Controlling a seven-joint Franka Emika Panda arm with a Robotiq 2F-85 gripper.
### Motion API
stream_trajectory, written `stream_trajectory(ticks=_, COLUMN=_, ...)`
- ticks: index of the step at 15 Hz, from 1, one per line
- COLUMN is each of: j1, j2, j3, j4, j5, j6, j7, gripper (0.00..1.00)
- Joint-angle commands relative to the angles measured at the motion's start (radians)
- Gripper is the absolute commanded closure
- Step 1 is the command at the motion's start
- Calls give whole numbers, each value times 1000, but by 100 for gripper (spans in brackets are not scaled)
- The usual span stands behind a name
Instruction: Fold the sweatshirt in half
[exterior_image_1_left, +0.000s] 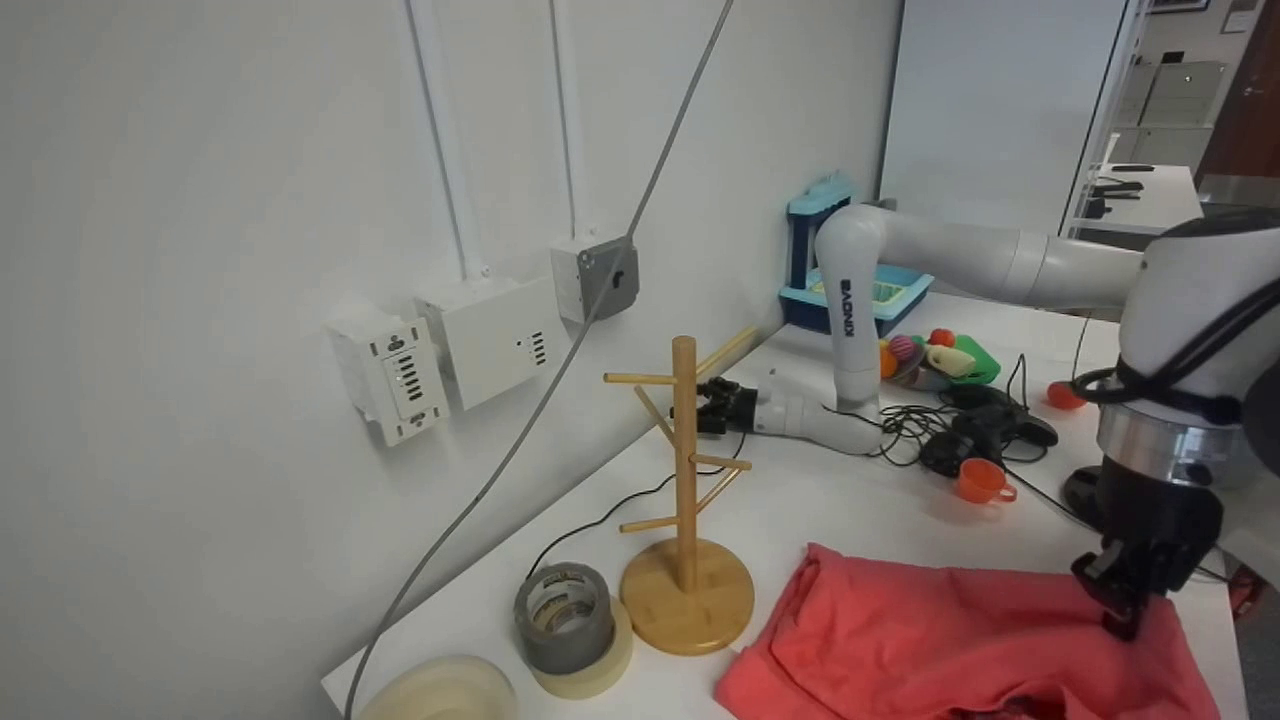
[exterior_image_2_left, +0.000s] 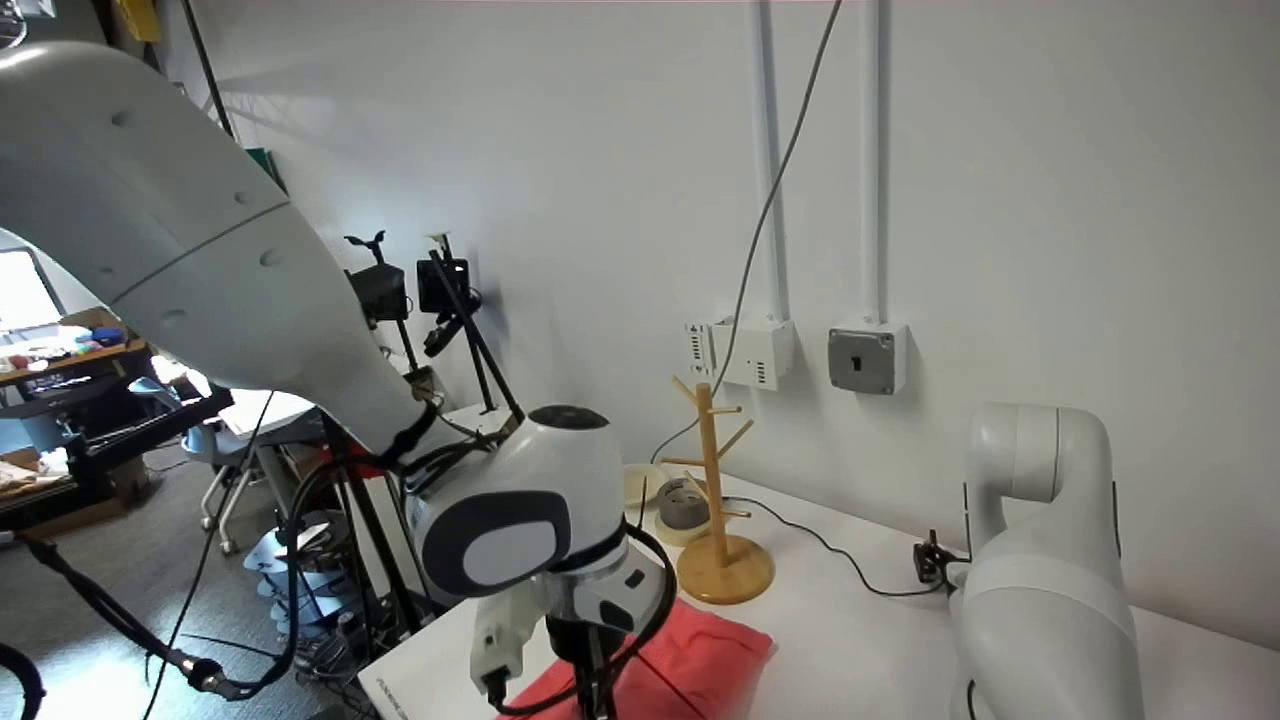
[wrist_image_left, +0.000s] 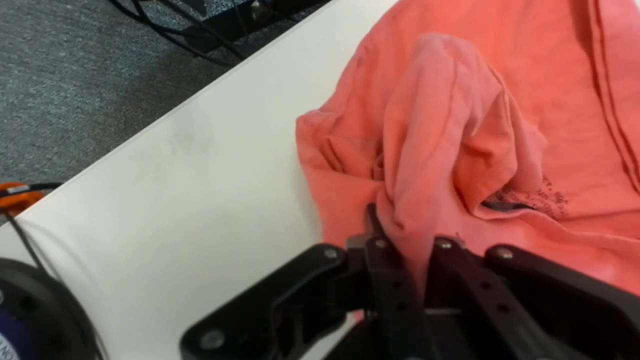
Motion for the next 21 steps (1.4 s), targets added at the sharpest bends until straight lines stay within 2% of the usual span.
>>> stream_trajectory(ticks=1, j1=53, j2=-85, j3=-6, j4=35, j5=-148, j6=-127, j7=123, gripper=98)
stream_trajectory(ticks=5, j1=68, j2=-71, j3=43, j4=128, j5=-181, j6=-229, j7=183, gripper=98)
stream_trajectory(ticks=9, j1=64, j2=-24, j3=72, j4=235, j5=-112, j6=-286, j7=202, gripper=98)
stream_trajectory(ticks=21, j1=80, j2=167, j3=52, j4=398, j5=72, j6=-154, j7=627, gripper=98)
